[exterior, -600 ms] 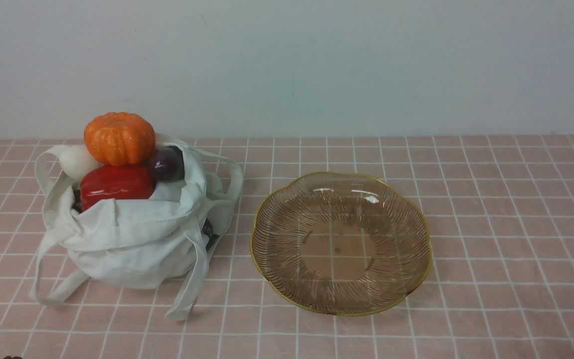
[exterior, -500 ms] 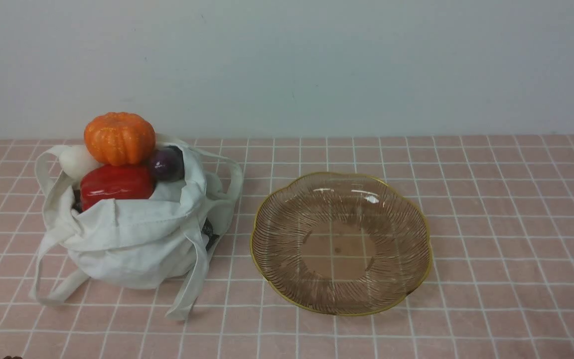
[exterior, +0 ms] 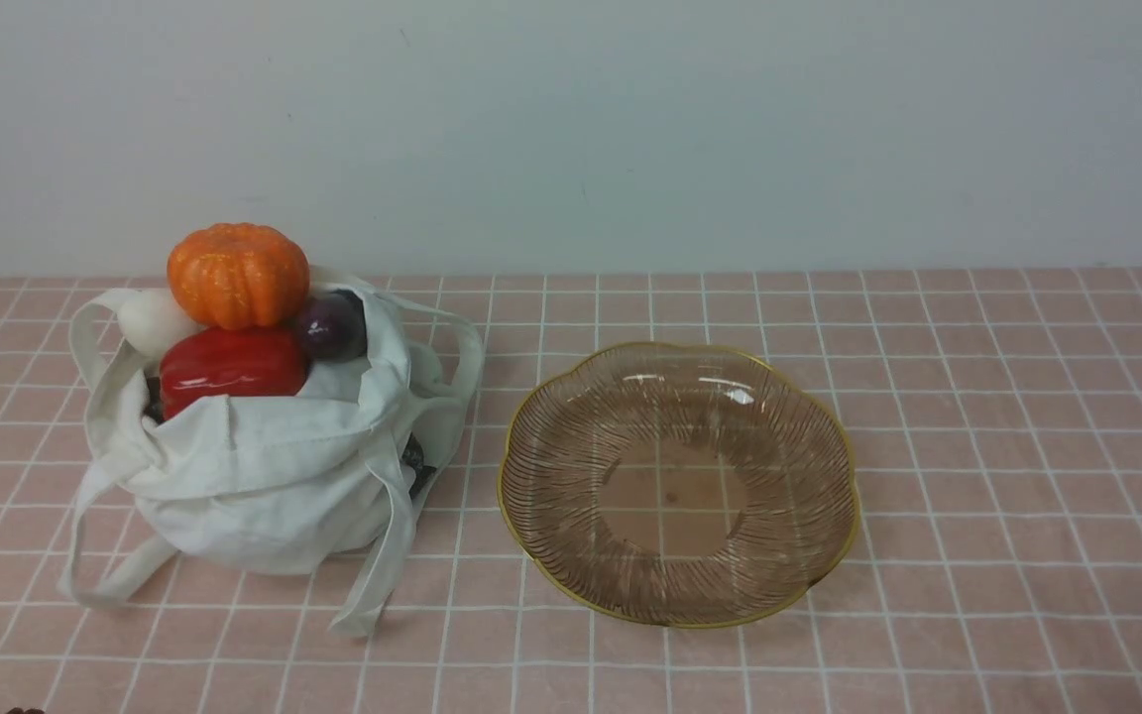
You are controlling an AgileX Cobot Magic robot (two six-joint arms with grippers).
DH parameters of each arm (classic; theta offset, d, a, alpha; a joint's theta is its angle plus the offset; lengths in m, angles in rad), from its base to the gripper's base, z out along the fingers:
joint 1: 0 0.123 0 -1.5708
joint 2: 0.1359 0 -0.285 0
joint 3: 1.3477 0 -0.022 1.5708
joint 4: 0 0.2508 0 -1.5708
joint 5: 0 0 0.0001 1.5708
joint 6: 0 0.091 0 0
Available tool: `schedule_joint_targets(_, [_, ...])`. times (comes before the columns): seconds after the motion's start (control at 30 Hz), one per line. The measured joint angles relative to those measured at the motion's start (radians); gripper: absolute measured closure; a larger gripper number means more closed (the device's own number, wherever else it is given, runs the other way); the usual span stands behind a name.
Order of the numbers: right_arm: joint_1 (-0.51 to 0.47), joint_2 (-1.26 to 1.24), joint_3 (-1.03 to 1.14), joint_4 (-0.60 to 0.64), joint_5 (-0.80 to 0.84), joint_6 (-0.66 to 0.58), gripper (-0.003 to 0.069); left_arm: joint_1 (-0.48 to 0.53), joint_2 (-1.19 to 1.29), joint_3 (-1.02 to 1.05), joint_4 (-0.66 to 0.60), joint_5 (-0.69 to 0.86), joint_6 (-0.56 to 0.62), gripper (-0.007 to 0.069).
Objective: Take vegetables from bag on pink coffee tablecloth place on plate.
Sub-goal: 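Reach into the cloth bag and grasp the pumpkin with the left gripper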
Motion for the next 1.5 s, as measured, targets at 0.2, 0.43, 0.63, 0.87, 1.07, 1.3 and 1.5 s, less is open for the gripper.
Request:
schedule_joint_targets(0.2, [0.000, 0.000, 0.000, 0.000, 0.000, 0.000, 0.0673, 0.000, 0.000, 0.000, 0.000, 0.000, 0.000, 0.0630])
schedule_joint_targets(0.43, [0.000, 0.000, 0.000, 0.000, 0.000, 0.000, 0.0673, 0.000, 0.000, 0.003, -0.192, -0.130, -0.074, 0.0630])
schedule_joint_targets(0.63, [0.000, 0.000, 0.000, 0.000, 0.000, 0.000, 0.0673, 0.000, 0.000, 0.003, -0.368, -0.437, -0.091, 0.0630])
schedule_joint_targets(0.87, [0.000, 0.000, 0.000, 0.000, 0.000, 0.000, 0.0673, 0.000, 0.070, -0.188, -0.390, -0.421, -0.063, 0.0630])
schedule_joint_targets(1.07, [0.000, 0.000, 0.000, 0.000, 0.000, 0.000, 0.0673, 0.000, 0.379, -0.451, -0.381, -0.025, -0.017, 0.0630])
schedule_joint_targets(1.3, [0.000, 0.000, 0.000, 0.000, 0.000, 0.000, 0.0673, 0.000, 0.907, -0.875, -0.271, 0.427, 0.036, 0.0630])
schedule_joint_targets(1.5, [0.000, 0.000, 0.000, 0.000, 0.000, 0.000, 0.0673, 0.015, 1.159, -1.199, -0.126, 0.593, -0.009, 0.0629])
